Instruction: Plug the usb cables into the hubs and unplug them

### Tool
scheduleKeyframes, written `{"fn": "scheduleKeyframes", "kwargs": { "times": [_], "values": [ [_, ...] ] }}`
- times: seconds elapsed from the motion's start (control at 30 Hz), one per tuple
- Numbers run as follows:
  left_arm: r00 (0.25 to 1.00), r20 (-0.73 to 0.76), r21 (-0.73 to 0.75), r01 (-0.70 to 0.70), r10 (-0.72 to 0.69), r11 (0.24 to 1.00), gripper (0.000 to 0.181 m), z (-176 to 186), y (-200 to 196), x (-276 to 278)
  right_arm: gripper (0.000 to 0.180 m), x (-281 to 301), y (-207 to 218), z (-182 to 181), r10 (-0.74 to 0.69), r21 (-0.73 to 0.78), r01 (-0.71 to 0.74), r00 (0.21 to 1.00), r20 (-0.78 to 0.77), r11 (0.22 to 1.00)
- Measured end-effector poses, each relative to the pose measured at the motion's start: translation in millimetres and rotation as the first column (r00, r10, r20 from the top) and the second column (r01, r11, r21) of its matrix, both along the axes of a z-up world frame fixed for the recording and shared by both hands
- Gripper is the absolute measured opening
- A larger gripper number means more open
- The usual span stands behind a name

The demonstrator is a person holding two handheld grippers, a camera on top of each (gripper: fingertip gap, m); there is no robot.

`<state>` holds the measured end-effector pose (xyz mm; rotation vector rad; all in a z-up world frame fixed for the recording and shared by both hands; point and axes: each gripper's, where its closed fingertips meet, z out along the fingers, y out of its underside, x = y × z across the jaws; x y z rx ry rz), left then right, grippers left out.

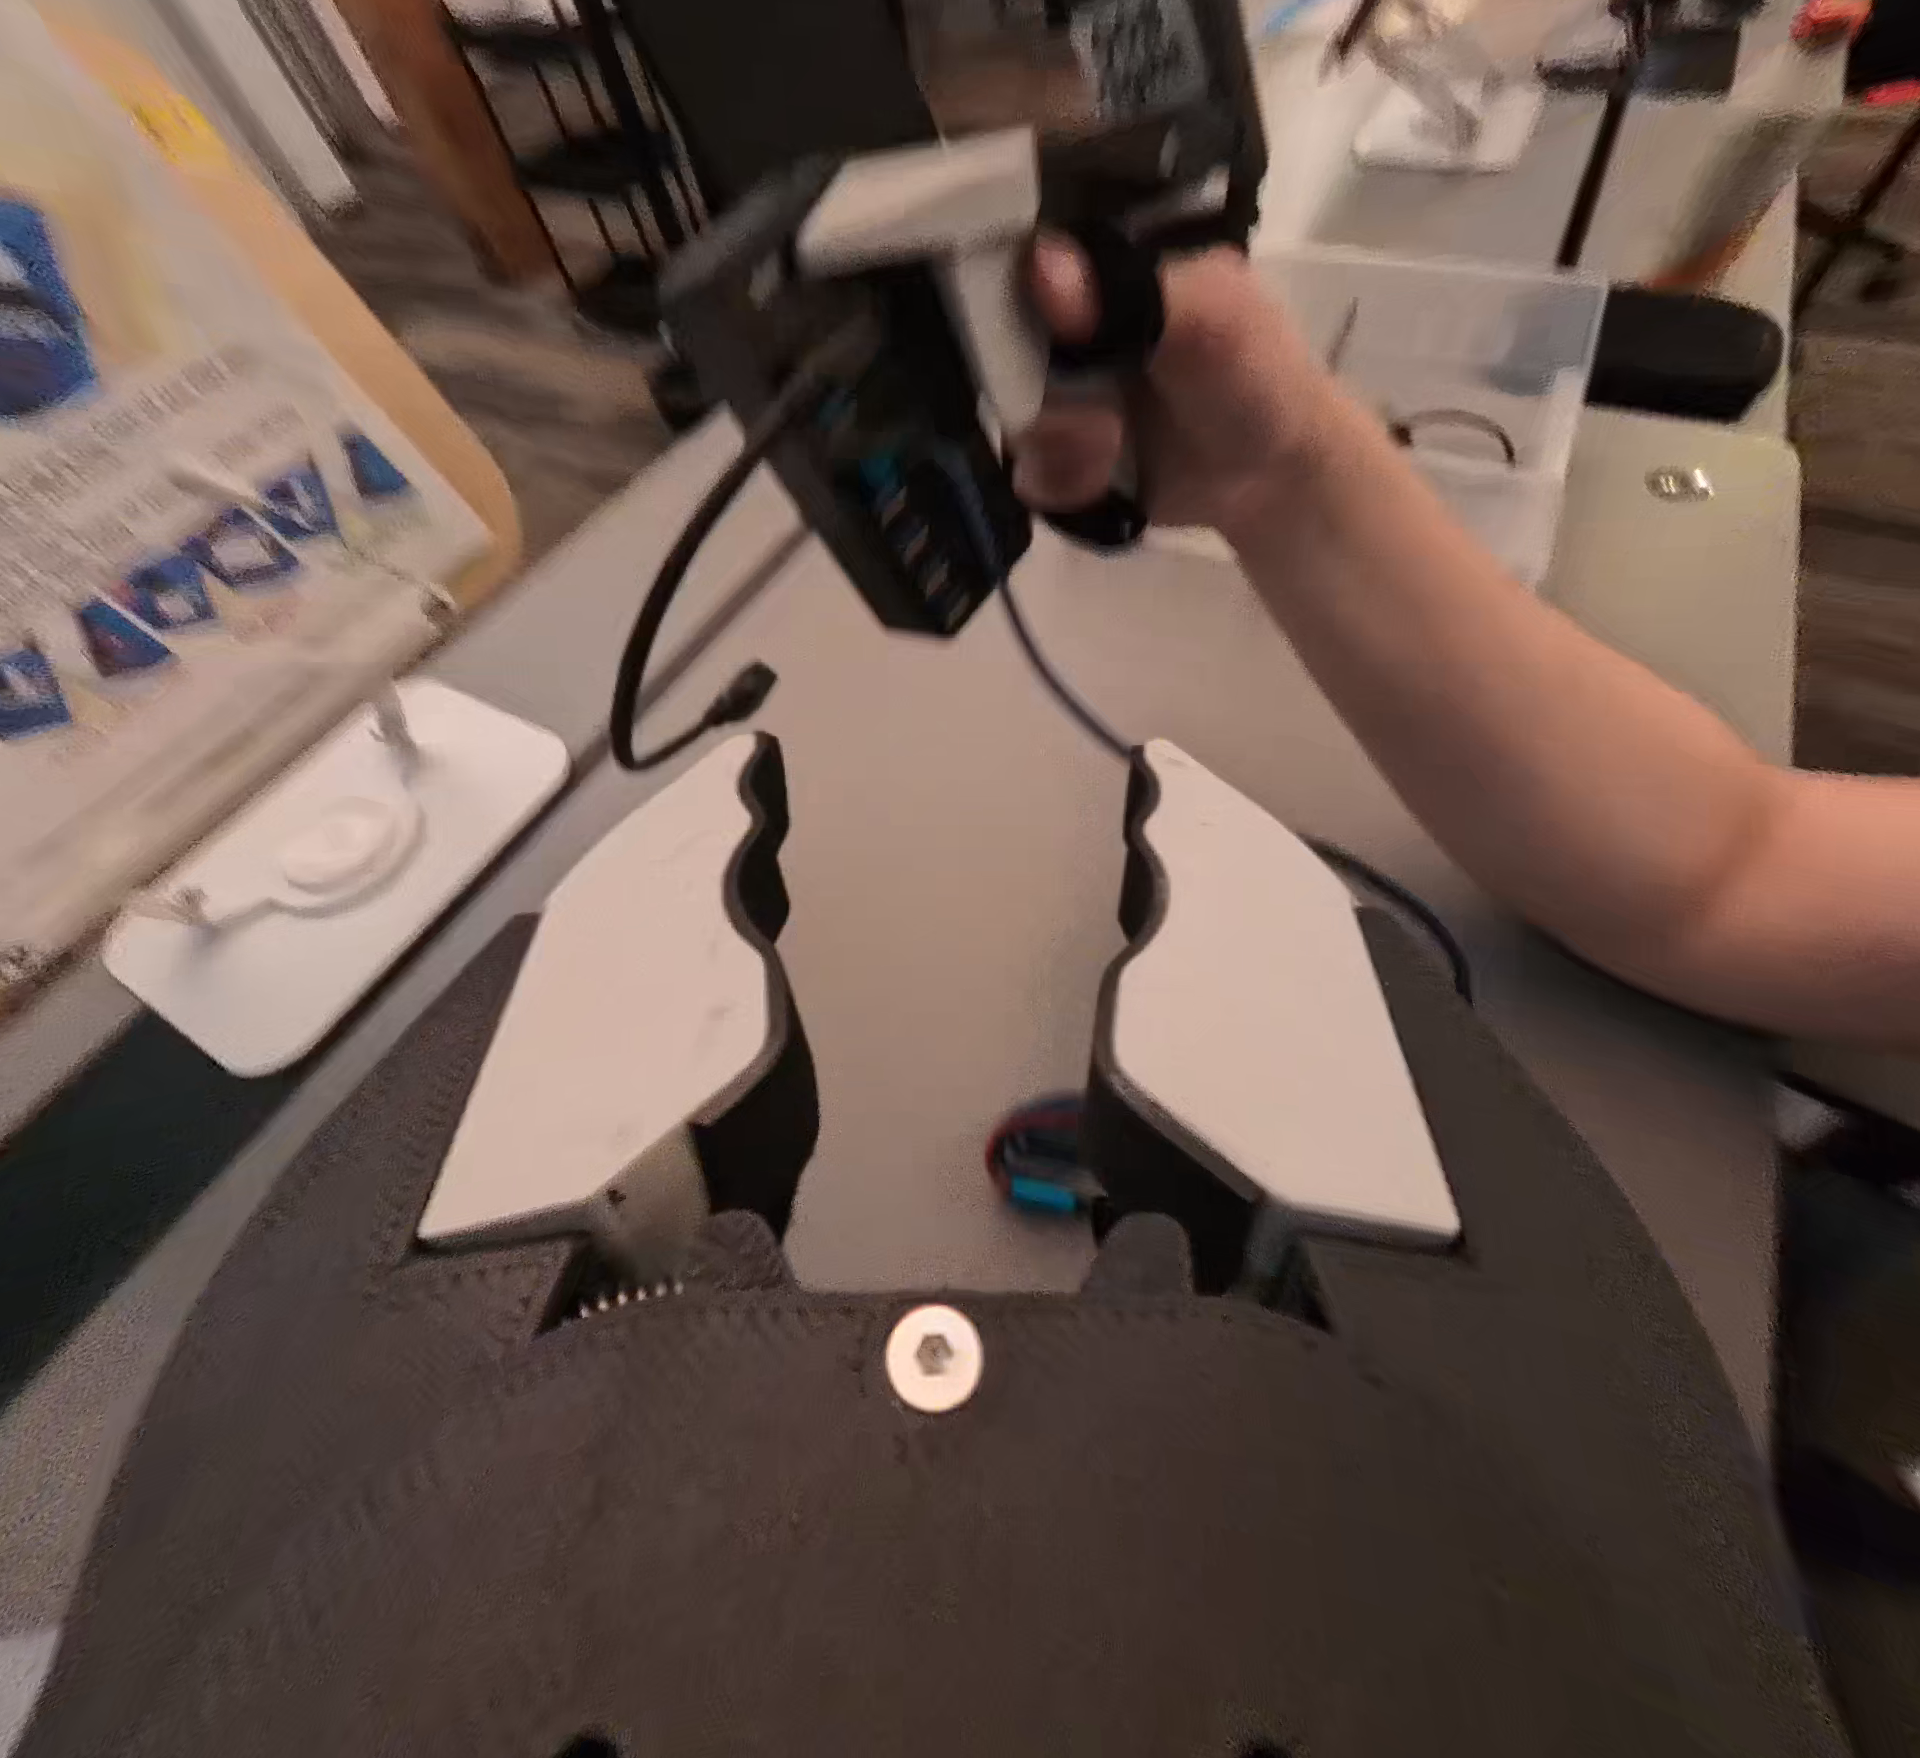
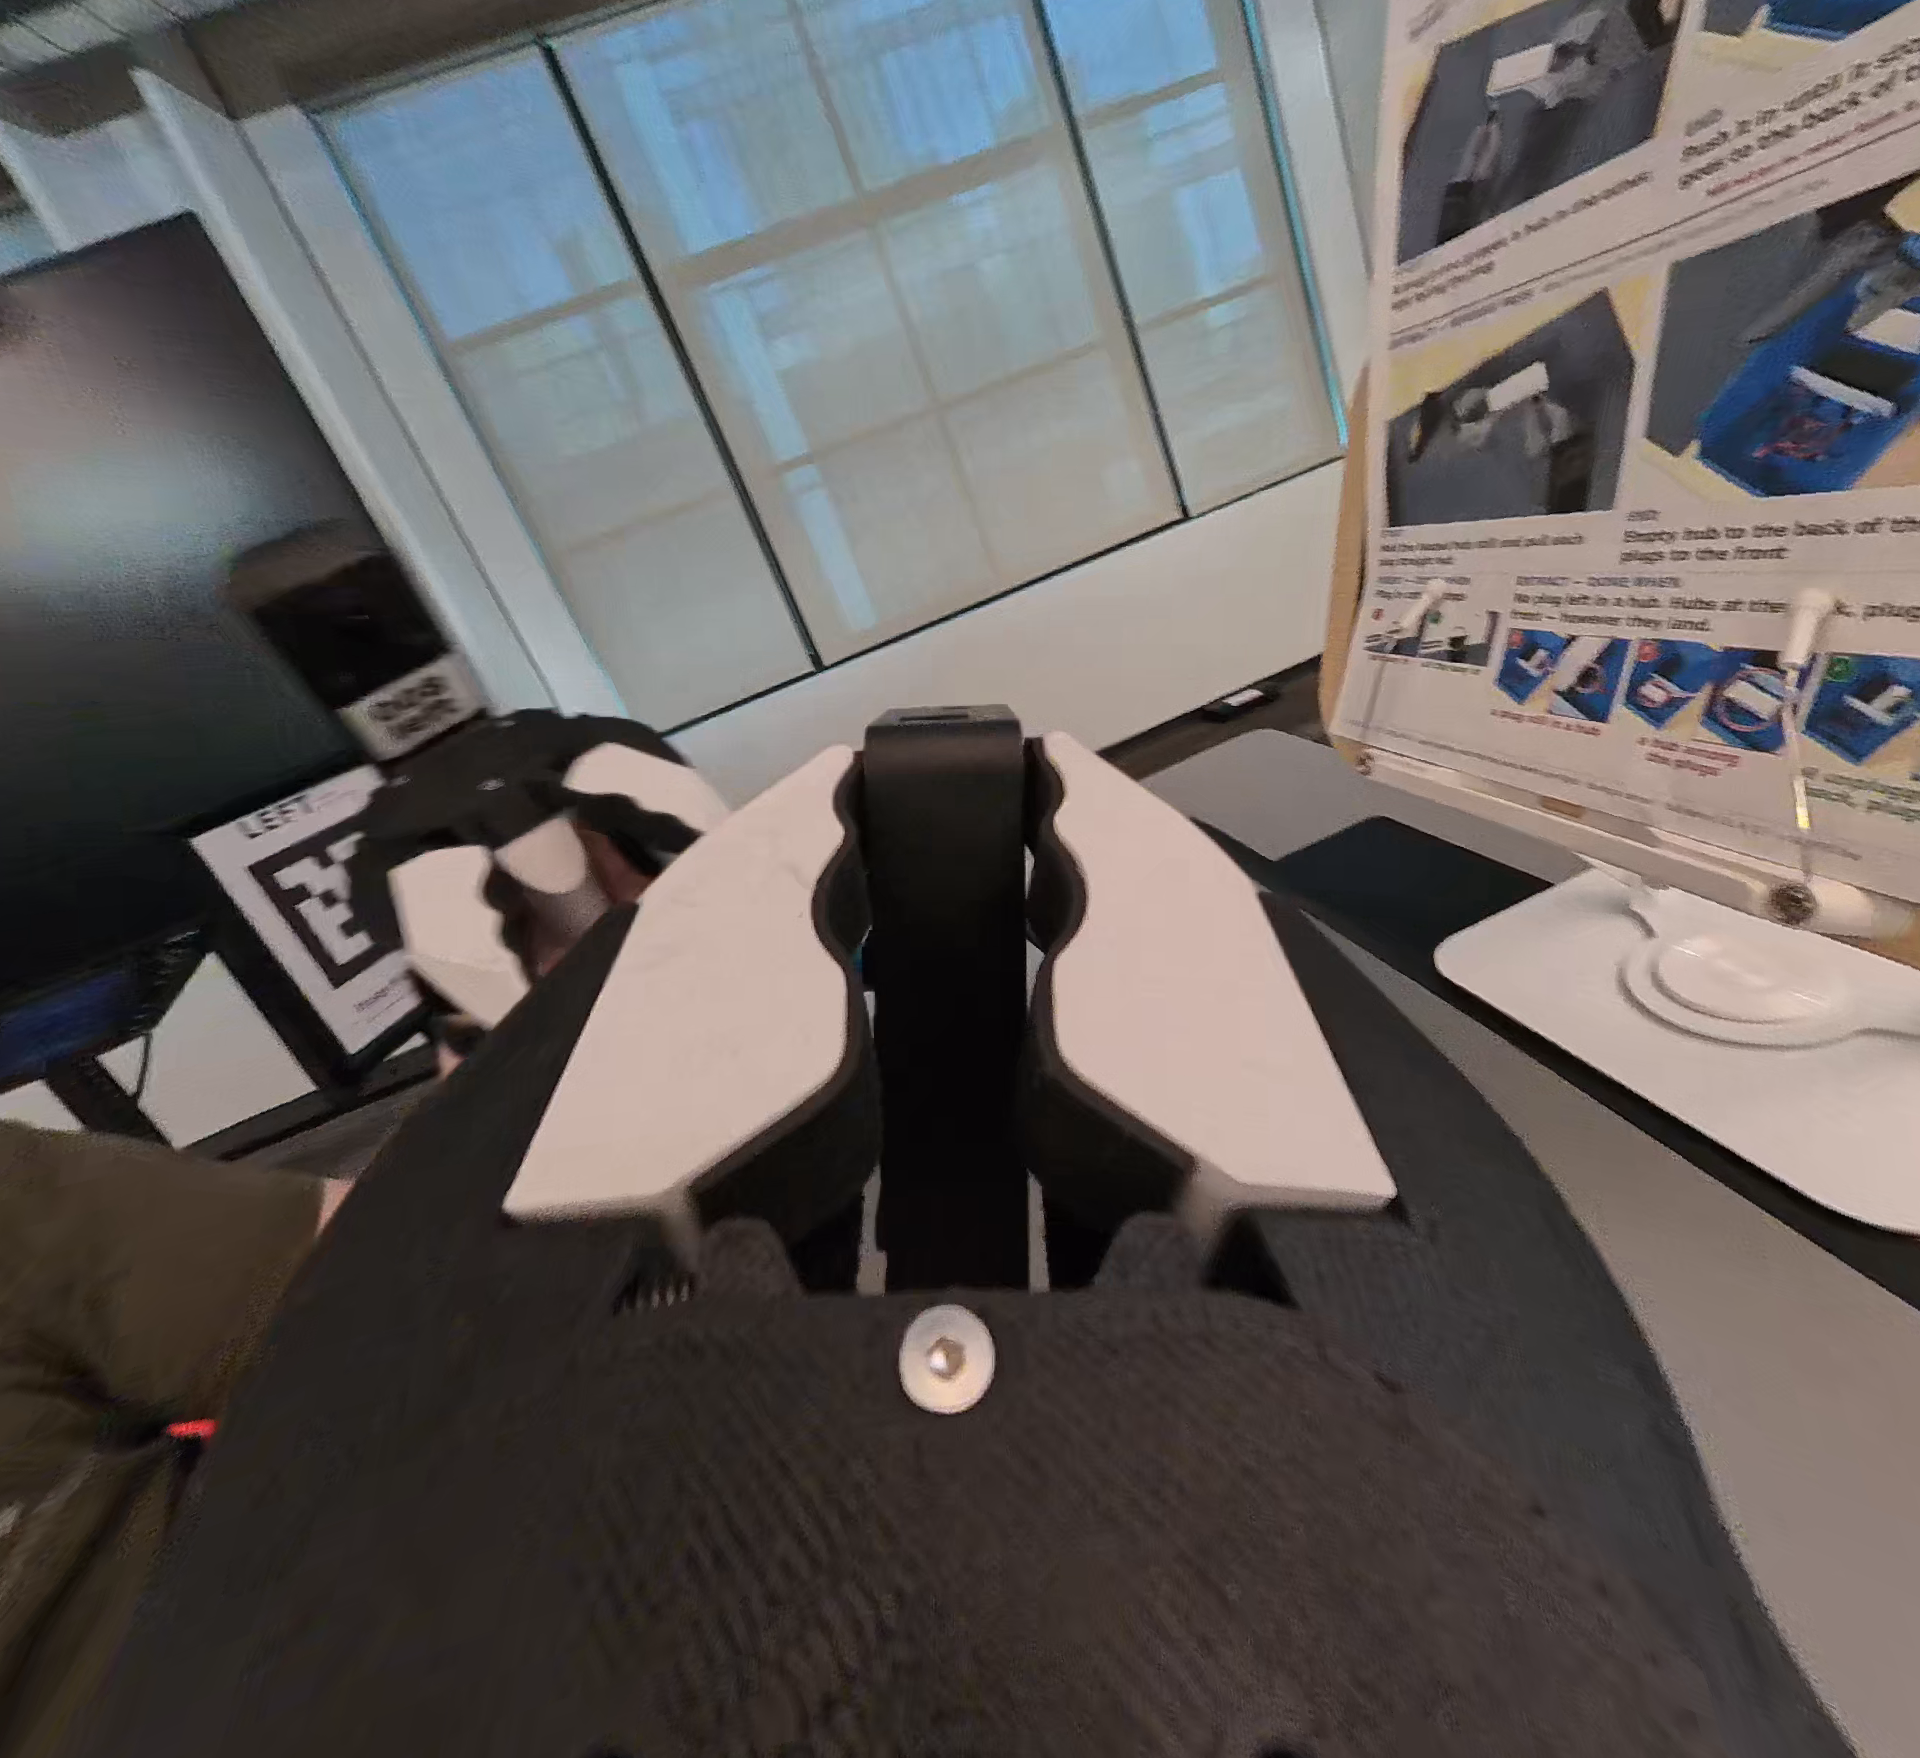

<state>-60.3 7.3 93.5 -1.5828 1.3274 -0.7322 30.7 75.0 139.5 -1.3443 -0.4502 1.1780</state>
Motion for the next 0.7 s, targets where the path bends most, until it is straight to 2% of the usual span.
{"fn": "scheduleKeyframes", "kwargs": {
  "times": [0.07,0.1,0.13,0.17,0.2,0.27,0.37,0.4,0.5,0.6,0.7],
  "values": [
    [0.998,-0.045,-0.047,-0.035,0.033,0.998,0.063,-11,14,-10,0.027,-5,-10,6,0.052,0.018,-0.052,0.999,-0.005,0.998],
    [0.999,-0.028,-0.139,0.037,-0.041,0.990,0.038,-15,4,-9,0.027,-8,-14,9,0.063,0.029,-0.063,0.998,-0.006,0.998],
    [0.986,0.018,-0.268,0.162,-0.163,0.950,0.019,-16,-17,-4,0.027,-11,-17,13,0.056,0.040,-0.056,0.998,-0.008,0.998],
    [0.971,0.062,-0.362,0.238,-0.231,0.901,0.023,-14,-30,1,0.027,-15,-19,15,0.053,0.043,-0.053,0.999,0.001,0.998],
    [0.972,0.064,-0.391,0.233,-0.226,0.891,0.023,-17,-30,8,0.027,-21,-21,16,0.061,0.049,-0.062,0.998,0.016,0.997],
    [0.989,0.025,-0.301,0.147,-0.147,0.942,0.036,-28,-14,21,0.027,-32,-26,19,0.081,0.060,-0.083,0.996,0.026,0.995],
    [0.995,0.056,-0.193,0.094,-0.084,0.977,0.057,-32,-1,41,0.027,-41,-34,27,0.123,0.083,-0.121,0.992,-0.013,0.989],
    [0.994,0.075,-0.168,0.087,-0.076,0.982,0.065,-32,2,46,0.027,-43,-37,29,0.141,0.089,-0.138,0.990,-0.028,0.986],
    [0.974,0.189,-0.086,0.145,-0.127,0.986,0.072,-21,1,58,0.027,-48,-43,33,0.202,0.119,-0.192,0.977,-0.072,0.974],
    [0.906,0.374,-0.105,0.254,-0.198,0.962,0.063,-4,-6,63,0.028,-53,-47,35,0.287,0.139,-0.270,0.950,-0.122,0.953],
    [0.837,0.497,-0.182,0.359,-0.229,0.915,0.037,3,-8,62,0.028,-59,-50,36,0.353,0.163,-0.329,0.922,-0.160,0.930]
  ]
}}
